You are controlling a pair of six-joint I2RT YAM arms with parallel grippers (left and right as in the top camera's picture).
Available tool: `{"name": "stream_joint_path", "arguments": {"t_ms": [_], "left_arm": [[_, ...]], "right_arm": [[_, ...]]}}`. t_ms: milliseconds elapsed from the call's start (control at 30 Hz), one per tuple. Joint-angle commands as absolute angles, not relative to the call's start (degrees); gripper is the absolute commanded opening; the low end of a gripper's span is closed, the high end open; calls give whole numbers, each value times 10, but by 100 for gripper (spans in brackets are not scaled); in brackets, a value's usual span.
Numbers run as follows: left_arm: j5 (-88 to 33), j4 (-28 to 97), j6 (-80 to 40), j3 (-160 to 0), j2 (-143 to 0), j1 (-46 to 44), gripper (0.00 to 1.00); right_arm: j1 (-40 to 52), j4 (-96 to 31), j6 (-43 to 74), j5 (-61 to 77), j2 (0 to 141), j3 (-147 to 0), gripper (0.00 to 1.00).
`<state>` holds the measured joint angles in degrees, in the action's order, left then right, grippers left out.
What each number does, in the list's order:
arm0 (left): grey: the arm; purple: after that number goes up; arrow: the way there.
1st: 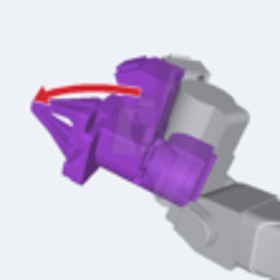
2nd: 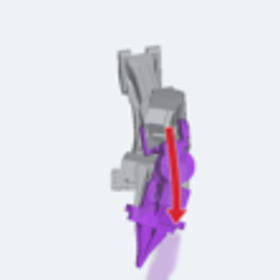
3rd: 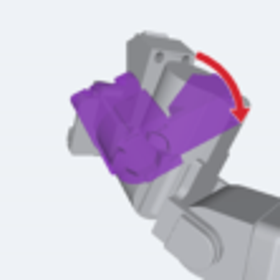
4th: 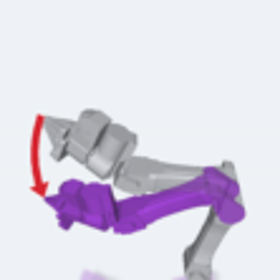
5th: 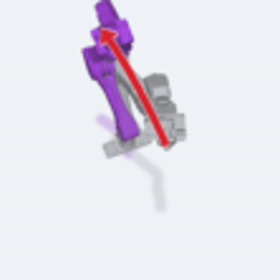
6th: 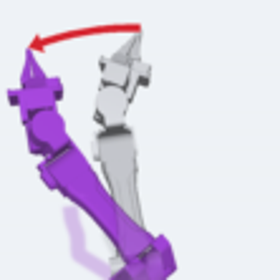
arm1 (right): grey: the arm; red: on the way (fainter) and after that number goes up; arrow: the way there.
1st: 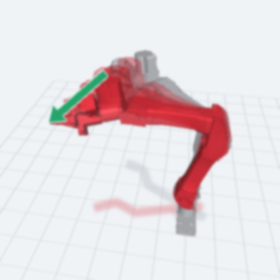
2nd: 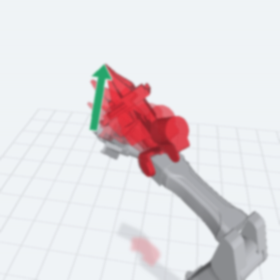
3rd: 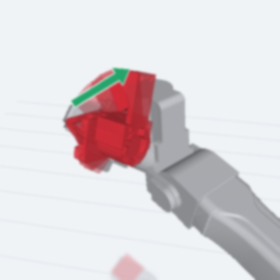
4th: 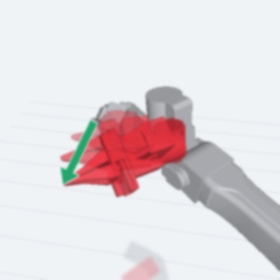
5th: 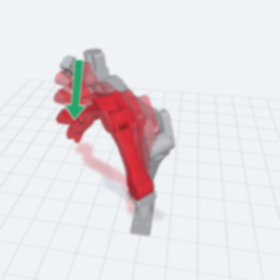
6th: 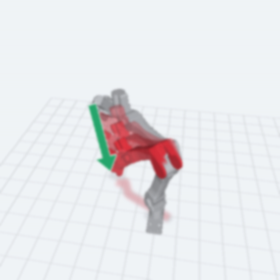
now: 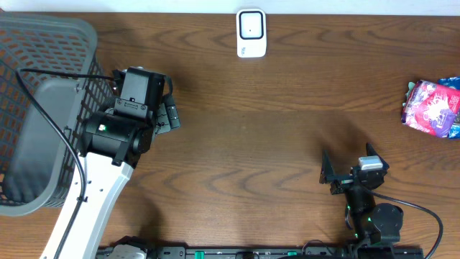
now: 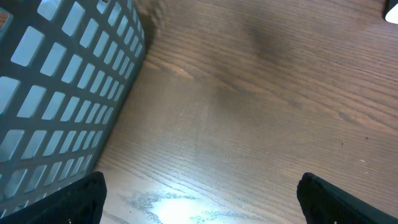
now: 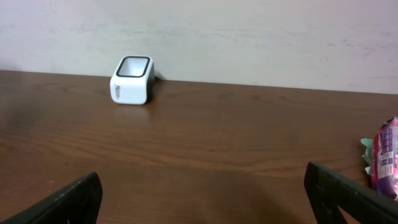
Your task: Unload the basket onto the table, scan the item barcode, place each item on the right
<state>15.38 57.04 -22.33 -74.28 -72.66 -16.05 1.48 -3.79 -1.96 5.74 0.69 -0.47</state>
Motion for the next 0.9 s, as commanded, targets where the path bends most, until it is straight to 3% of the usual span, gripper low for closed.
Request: {"name": "stream_joint_path", "arguments": {"t_ms": [0, 867], "left_arm": [[161, 572, -226, -741, -729, -158, 98], [161, 572, -226, -741, -729, -158, 98]], "right_arm": [[20, -40, -13, 59, 3, -3, 99], [20, -43, 9, 44, 3, -3, 99]]}}
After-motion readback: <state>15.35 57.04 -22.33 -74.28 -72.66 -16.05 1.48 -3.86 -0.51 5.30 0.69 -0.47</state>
